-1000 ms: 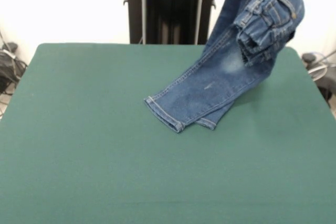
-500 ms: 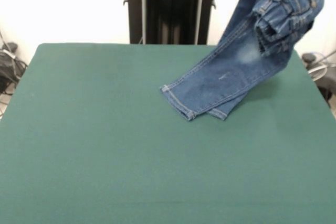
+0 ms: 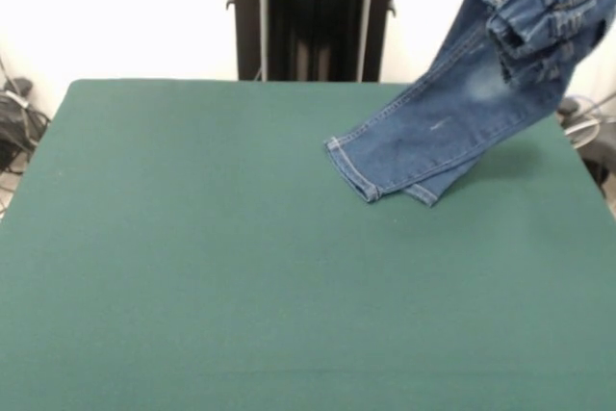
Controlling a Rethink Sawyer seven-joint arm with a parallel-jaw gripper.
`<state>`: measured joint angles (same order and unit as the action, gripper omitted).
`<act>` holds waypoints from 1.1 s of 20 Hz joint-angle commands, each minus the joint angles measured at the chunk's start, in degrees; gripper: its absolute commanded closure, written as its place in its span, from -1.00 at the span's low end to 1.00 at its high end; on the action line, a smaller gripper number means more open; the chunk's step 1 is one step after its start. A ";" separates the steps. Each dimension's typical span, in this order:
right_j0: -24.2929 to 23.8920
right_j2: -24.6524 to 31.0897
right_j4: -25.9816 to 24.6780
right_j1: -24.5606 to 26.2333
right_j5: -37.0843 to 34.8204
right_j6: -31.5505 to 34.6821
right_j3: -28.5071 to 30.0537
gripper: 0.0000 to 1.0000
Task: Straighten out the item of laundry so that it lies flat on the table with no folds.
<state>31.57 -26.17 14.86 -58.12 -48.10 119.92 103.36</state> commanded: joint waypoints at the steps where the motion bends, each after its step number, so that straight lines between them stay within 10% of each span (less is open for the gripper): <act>1: -4.15 0.77 0.15 0.22 0.39 10.68 0.79 1.00; 22: -29.63 17.52 -1.37 -6.31 12.52 -15.95 12.47 1.00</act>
<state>6.29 -19.23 14.50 -62.66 -40.79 119.86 108.99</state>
